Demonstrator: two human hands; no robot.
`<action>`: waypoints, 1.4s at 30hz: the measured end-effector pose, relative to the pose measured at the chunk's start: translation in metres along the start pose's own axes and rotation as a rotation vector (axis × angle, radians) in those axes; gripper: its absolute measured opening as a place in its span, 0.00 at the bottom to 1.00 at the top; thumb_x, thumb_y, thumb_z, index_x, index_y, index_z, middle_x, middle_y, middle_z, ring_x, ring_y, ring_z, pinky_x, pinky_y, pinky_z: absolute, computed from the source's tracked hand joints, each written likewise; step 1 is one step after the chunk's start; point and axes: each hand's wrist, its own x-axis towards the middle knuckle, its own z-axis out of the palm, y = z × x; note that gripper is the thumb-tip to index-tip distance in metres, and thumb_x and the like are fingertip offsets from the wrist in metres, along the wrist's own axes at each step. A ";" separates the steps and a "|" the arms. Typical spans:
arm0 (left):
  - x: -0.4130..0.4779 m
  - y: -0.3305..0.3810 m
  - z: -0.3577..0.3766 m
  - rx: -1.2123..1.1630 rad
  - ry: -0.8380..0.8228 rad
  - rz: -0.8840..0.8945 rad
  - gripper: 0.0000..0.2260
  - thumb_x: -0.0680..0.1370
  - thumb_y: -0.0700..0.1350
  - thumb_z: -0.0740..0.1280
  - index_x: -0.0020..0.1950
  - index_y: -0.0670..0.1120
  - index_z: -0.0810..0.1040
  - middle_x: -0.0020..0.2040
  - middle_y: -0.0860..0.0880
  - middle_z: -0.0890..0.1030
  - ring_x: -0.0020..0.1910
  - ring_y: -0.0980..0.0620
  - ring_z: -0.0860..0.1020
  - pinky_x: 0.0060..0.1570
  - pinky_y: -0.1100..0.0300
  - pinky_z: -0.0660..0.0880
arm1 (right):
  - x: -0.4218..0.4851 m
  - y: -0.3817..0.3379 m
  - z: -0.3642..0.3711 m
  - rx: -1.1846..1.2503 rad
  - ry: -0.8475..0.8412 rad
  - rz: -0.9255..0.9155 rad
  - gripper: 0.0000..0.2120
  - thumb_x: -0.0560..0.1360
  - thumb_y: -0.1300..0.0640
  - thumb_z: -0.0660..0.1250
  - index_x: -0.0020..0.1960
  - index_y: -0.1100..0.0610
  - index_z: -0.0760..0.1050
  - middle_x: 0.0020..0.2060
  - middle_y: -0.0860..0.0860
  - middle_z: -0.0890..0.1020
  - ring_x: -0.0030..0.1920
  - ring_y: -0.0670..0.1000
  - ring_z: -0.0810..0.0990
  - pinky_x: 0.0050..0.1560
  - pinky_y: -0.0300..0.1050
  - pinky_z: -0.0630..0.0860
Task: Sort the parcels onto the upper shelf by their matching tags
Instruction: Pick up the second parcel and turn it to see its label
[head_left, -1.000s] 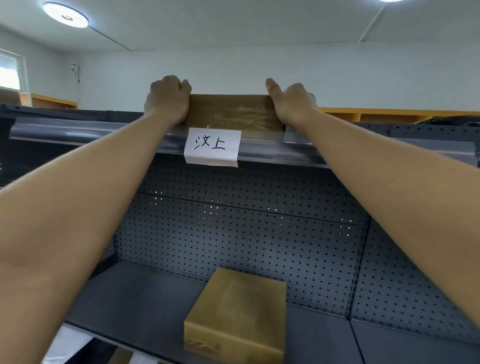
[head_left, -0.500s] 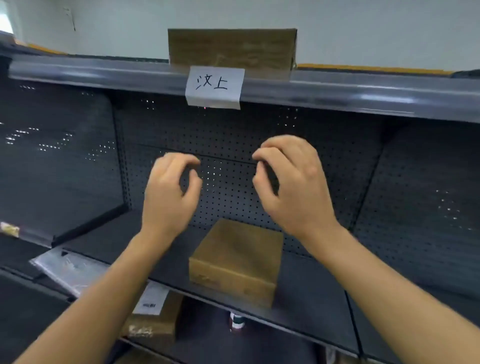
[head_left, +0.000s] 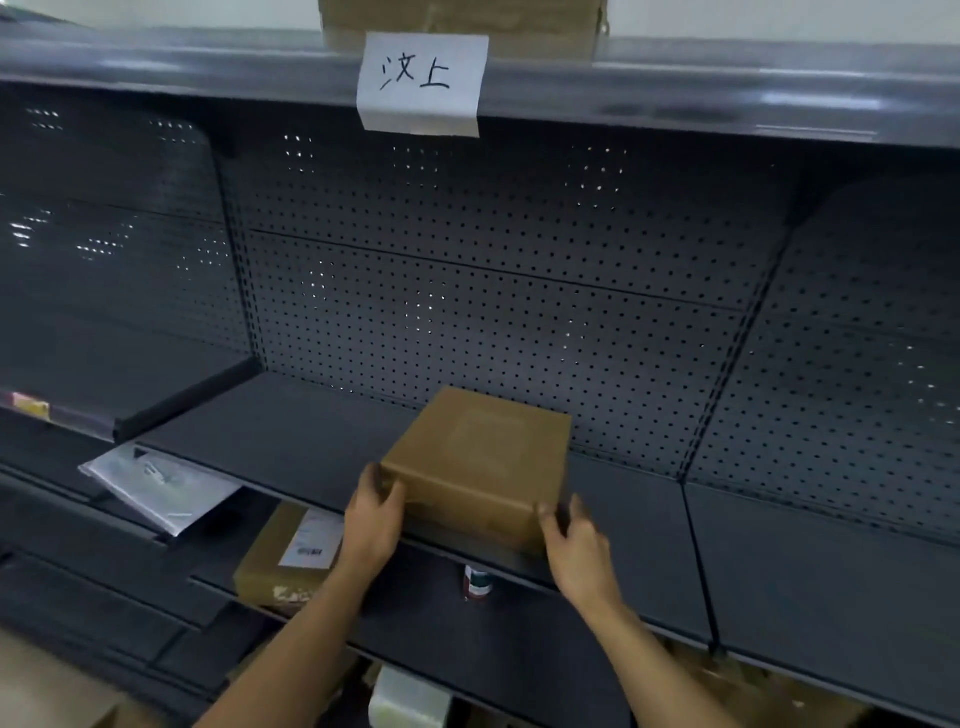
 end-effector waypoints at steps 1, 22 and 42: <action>0.005 0.001 0.002 -0.008 -0.004 -0.014 0.27 0.83 0.50 0.59 0.79 0.45 0.56 0.78 0.42 0.64 0.75 0.39 0.65 0.69 0.46 0.64 | 0.003 -0.001 0.002 0.039 -0.018 0.022 0.33 0.83 0.43 0.56 0.80 0.62 0.55 0.75 0.59 0.70 0.73 0.61 0.70 0.66 0.49 0.70; -0.026 0.018 0.044 -0.489 0.135 -0.008 0.12 0.80 0.46 0.66 0.61 0.45 0.69 0.51 0.50 0.74 0.49 0.49 0.75 0.48 0.54 0.74 | -0.015 0.012 -0.024 0.723 0.163 0.070 0.32 0.77 0.37 0.63 0.78 0.46 0.63 0.65 0.40 0.74 0.68 0.46 0.72 0.73 0.52 0.67; -0.100 0.052 0.096 0.792 -0.019 1.052 0.48 0.66 0.60 0.75 0.80 0.51 0.55 0.78 0.37 0.59 0.78 0.33 0.52 0.72 0.30 0.51 | -0.053 0.058 -0.118 0.920 0.482 0.058 0.27 0.79 0.50 0.67 0.76 0.54 0.69 0.69 0.48 0.77 0.69 0.51 0.75 0.72 0.58 0.70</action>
